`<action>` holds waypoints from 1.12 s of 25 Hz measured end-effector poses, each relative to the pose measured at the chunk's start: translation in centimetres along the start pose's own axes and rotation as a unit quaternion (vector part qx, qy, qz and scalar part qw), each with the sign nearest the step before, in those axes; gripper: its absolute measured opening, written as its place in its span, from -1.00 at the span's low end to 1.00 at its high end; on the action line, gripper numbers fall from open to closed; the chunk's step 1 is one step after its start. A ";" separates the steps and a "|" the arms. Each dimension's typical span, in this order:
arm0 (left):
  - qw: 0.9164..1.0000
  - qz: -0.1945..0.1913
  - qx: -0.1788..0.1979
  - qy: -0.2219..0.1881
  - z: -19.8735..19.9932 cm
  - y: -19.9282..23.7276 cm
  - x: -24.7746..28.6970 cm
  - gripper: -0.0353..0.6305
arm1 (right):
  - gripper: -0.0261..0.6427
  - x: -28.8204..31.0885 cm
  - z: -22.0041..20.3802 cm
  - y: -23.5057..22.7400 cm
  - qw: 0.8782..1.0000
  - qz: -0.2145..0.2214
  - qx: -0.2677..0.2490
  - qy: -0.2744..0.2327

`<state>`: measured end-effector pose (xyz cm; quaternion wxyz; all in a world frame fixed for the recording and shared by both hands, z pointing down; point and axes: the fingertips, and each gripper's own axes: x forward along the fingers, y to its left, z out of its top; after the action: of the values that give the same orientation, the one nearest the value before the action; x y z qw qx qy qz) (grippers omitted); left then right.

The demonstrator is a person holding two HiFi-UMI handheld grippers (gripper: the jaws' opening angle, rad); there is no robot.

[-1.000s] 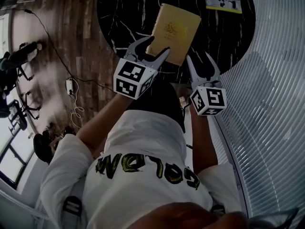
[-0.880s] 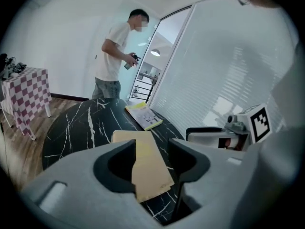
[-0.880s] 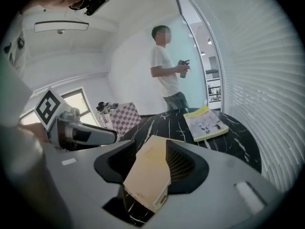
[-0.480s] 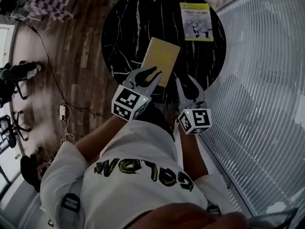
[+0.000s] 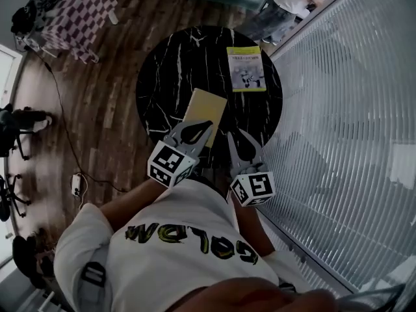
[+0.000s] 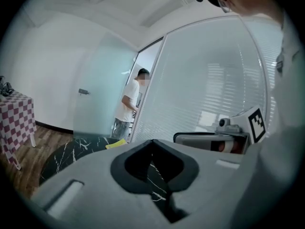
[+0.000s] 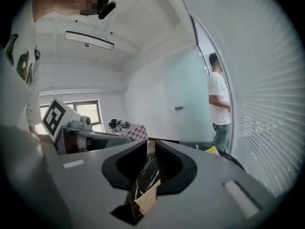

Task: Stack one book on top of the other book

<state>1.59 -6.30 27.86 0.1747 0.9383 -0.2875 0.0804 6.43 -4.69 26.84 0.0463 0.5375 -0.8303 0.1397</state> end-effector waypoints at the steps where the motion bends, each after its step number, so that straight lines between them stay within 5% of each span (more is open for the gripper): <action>1: 1.000 -0.004 0.001 -0.003 0.2 -0.5 -0.3 -0.88 | -0.76 -0.3 0.5 0.3 1.000 0.003 -0.002 -0.004; 14: 0.996 -0.035 0.018 -0.084 4.0 -4.1 -2.6 -0.88 | -0.91 -2.3 4.1 3.1 0.998 0.018 -0.020 -0.051; 28: 0.994 -0.043 0.034 -0.089 4.3 -4.4 -1.8 -0.88 | -0.92 -2.8 4.5 3.1 0.996 0.015 -0.039 -0.080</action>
<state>2.83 -3.54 22.19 0.1193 0.9588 -0.2579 -0.0014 5.17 -2.29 21.29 -0.0011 0.5321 -0.8442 0.0647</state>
